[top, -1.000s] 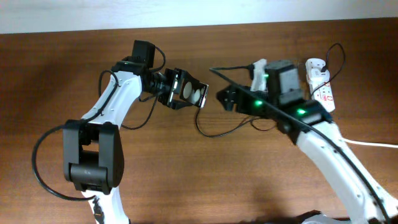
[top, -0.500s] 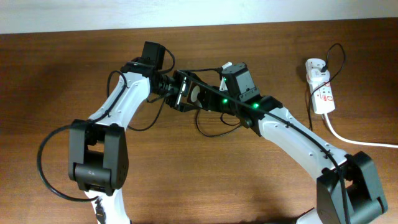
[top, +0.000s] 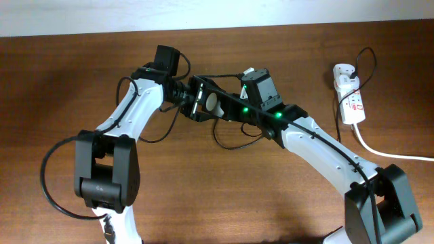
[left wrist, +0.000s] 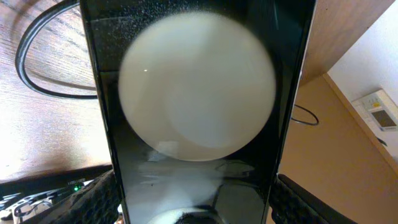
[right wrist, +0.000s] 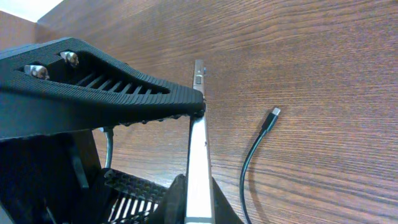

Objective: Plug charger to phone and switch on socket

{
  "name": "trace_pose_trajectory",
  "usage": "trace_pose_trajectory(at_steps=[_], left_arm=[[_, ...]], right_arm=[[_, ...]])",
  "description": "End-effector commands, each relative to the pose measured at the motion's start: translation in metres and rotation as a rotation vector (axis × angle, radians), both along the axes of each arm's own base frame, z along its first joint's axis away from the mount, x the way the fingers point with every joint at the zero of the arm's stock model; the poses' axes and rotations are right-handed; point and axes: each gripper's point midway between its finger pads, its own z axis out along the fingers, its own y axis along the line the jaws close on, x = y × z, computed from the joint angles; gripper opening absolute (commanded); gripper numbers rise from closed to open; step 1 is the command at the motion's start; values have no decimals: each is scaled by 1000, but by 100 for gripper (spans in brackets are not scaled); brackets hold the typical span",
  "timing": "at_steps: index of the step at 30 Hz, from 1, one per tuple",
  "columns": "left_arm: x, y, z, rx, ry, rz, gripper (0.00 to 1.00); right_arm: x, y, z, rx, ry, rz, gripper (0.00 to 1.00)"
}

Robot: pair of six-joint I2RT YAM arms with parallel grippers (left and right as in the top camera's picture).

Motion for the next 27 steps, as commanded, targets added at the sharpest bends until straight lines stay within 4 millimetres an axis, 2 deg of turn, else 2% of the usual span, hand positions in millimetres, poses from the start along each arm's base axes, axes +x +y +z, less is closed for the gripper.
trace_pose_trajectory(at_steps=[1,4,5,7,9,11,13,15,16,17,18,19,20,23,24,25,27], left_arm=[[2,-6,14,-42,-16,-14,7],[2,-6,14,-42,-16,-14,21],[2,-6,14,-42,-17,-14,30],[2,-6,14,-42,-17,-13,70],[4,-4,14,-42,-17,-9,81],[4,-4,14,-42,-17,-8,82],[5,-4,15,-43,-25,-8,89],[5,-4,15,-43,-25,-8,99],[5,-4,15,-44,-26,-8,99],[7,-5,16,-46,-74,-35,99],[17,-10,25,-80,-264,-129,99],[28,-19,43,-148,-506,-238,100],[33,-24,54,-190,-619,-279,100],[44,-36,94,-323,-870,-347,99],[49,-37,102,-329,-931,-352,100],[52,-38,104,-323,-959,-350,99],[52,-38,104,-324,-958,-351,100]], right_arm=[[3,7,5,10,-24,23,7],[5,9,9,34,-25,8,4],[5,9,9,33,-26,8,4],[6,8,9,33,-26,4,4],[12,-2,10,51,-17,-16,4],[16,-13,13,95,2,-13,4],[19,-23,13,115,21,-22,4],[20,-32,14,122,33,-35,4],[21,-40,15,121,40,-51,4],[23,-56,20,120,44,-85,4],[22,-72,30,116,33,-105,4],[18,-88,46,112,-2,-102,4],[15,-96,56,119,-13,-110,4],[-5,-131,108,160,-95,-151,4],[-13,-142,124,177,-121,-172,4],[-20,-153,140,215,-142,-215,4],[-25,-166,150,309,-158,-316,4]])
